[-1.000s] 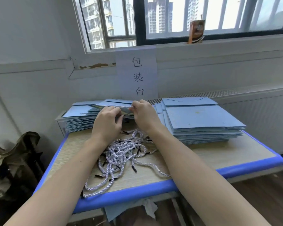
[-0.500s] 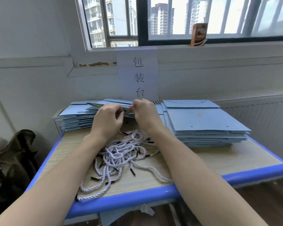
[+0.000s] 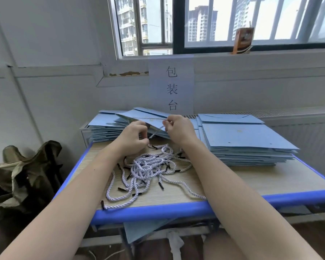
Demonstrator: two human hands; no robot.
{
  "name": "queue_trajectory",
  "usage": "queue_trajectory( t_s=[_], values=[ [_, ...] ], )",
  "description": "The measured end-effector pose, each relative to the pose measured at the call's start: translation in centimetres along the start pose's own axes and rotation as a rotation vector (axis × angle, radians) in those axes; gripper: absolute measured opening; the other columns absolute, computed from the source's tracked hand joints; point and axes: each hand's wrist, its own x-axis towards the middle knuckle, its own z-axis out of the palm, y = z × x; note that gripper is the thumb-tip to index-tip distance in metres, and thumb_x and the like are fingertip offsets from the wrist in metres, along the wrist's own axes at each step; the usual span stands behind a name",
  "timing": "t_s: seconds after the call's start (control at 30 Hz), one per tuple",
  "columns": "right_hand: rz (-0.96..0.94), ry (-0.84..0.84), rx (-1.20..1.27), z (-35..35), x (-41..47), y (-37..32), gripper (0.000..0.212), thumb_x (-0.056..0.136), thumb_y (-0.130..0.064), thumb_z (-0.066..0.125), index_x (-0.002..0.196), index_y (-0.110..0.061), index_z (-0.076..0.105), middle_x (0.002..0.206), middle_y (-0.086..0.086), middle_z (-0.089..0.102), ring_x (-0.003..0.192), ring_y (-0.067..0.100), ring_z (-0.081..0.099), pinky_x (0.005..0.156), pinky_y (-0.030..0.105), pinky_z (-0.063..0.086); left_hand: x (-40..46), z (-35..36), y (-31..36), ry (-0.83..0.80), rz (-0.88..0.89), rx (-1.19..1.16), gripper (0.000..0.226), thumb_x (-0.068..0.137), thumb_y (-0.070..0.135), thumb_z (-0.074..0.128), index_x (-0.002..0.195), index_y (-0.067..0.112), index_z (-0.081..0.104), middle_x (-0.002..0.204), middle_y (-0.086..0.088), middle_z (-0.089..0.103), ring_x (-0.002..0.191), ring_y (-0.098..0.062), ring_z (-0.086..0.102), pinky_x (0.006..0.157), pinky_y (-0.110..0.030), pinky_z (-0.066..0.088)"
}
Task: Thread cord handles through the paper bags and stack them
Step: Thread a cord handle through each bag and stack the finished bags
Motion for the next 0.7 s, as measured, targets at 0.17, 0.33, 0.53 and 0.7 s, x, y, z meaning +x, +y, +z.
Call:
queue_trajectory(
  t_s=[0.17, 0.33, 0.53, 0.7],
  values=[
    [-0.010, -0.003, -0.052, 0.16, 0.02, -0.30, 0.019, 0.100, -0.025, 0.055, 0.107, -0.015, 0.069, 0.101, 0.007, 0.071, 0.094, 0.026, 0.063, 0.082, 0.036, 0.053, -0.70, -0.49, 0.87, -0.108, -0.087, -0.100, 0.015, 0.082, 0.004, 0.066, 0.075, -0.007, 0.058, 0.142, -0.007, 0.042, 0.125, -0.007, 0.031, 0.099, -0.026, 0.021],
    [-0.009, -0.051, -0.031, 0.21, 0.20, -0.26, 0.023, 0.099, -0.035, 0.057, 0.106, -0.018, 0.069, 0.097, 0.001, 0.069, 0.095, 0.023, 0.064, 0.079, 0.033, 0.051, -0.87, -0.69, 1.02, -0.189, -0.121, -0.161, 0.015, 0.075, 0.003, 0.067, 0.065, 0.001, 0.057, 0.157, -0.005, 0.030, 0.145, -0.011, 0.019, 0.108, -0.031, 0.019],
    [-0.063, -0.241, -0.087, -0.12, 0.22, 0.02, 0.035, 0.087, -0.037, 0.074, 0.116, -0.019, 0.067, 0.107, -0.001, 0.067, 0.100, 0.020, 0.062, 0.086, 0.035, 0.052, -0.65, -0.47, 0.81, -0.206, -0.101, -0.189, 0.005, 0.077, 0.004, 0.067, 0.075, 0.001, 0.063, 0.137, 0.010, 0.030, 0.132, 0.003, 0.012, 0.106, -0.028, 0.014],
    [-0.024, -0.151, -0.108, -0.19, 0.22, 0.11, 0.015, 0.095, -0.022, 0.065, 0.106, -0.013, 0.070, 0.099, 0.009, 0.068, 0.094, 0.028, 0.062, 0.081, 0.038, 0.052, -0.28, -0.28, 0.42, -0.040, -0.022, -0.142, 0.021, 0.077, 0.006, 0.068, 0.061, 0.010, 0.055, 0.140, 0.001, 0.052, 0.131, -0.010, 0.039, 0.102, -0.028, 0.027]
  ],
)
